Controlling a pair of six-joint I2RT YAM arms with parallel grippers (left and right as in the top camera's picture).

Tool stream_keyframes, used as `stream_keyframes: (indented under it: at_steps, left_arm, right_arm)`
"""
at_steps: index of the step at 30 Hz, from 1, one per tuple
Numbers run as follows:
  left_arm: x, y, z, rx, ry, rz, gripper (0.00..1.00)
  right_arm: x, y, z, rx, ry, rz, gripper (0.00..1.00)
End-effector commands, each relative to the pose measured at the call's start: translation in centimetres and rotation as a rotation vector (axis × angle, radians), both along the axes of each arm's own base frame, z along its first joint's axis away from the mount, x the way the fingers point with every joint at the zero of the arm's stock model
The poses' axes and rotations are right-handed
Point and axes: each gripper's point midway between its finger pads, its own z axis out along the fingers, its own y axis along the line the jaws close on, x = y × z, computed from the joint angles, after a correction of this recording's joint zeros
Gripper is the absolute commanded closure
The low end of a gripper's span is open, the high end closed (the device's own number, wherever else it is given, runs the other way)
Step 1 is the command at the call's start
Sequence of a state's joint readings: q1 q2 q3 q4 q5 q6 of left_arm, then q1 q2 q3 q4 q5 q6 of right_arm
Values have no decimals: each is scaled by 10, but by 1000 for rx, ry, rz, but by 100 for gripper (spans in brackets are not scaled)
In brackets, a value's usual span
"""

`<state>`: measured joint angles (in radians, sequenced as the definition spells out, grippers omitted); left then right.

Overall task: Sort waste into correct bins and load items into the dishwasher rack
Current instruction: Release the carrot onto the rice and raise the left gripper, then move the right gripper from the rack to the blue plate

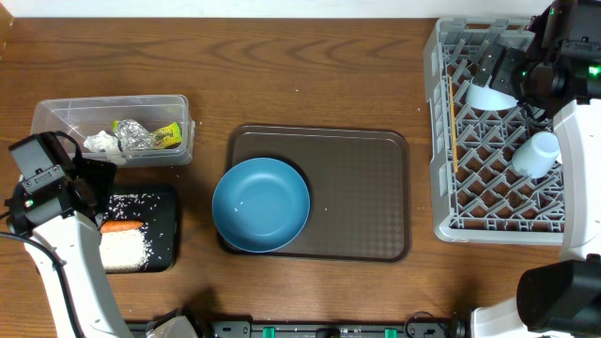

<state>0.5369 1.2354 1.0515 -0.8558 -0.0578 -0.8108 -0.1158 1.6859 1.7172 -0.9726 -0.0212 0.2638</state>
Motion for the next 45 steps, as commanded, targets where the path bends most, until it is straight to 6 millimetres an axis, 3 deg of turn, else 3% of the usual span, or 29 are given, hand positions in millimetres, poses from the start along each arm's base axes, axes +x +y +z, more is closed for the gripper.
stream_keyframes:
  at_steps: [1, 4, 9, 13, 15, 21, 24, 29, 33, 38, 45]
  left_arm:
    - [2, 3, 6, 8, -12, 0, 2]
    - [2, 3, 6, 8, -12, 0, 2]
    - [2, 3, 6, 8, -12, 0, 2]
    - [2, 3, 6, 8, -12, 0, 2]
    - [2, 3, 6, 8, -12, 0, 2]
    - [2, 3, 6, 8, -12, 0, 2]
    - [2, 3, 6, 8, -12, 0, 2]
    - [2, 3, 6, 8, -12, 0, 2]
    - [2, 3, 6, 8, -12, 0, 2]
    - [2, 3, 6, 8, -12, 0, 2]
    - [2, 3, 6, 8, -12, 0, 2]
  right_arm:
    - [-1, -5, -4, -3, 11, -25, 1]
    - [2, -2, -1, 12, -8, -12, 1]
    - [3, 29, 0, 162, -15, 72, 1]
    - [-6, 86, 13, 452, -10, 234, 1]
    - [-11, 110, 17, 515, -4, 310, 1]
    - [-34, 195, 16, 439, 5, 644, 6]
    - [-42, 226, 1, 280, 41, 671, 8]
    - [-50, 247, -25, -30, 79, 527, 1]
    - [-69, 282, -43, -59, 125, 595, 1]
    - [-91, 311, -81, -65, 245, 642, 2]
    - [-111, 333, -126, -109, 365, 705, 1]
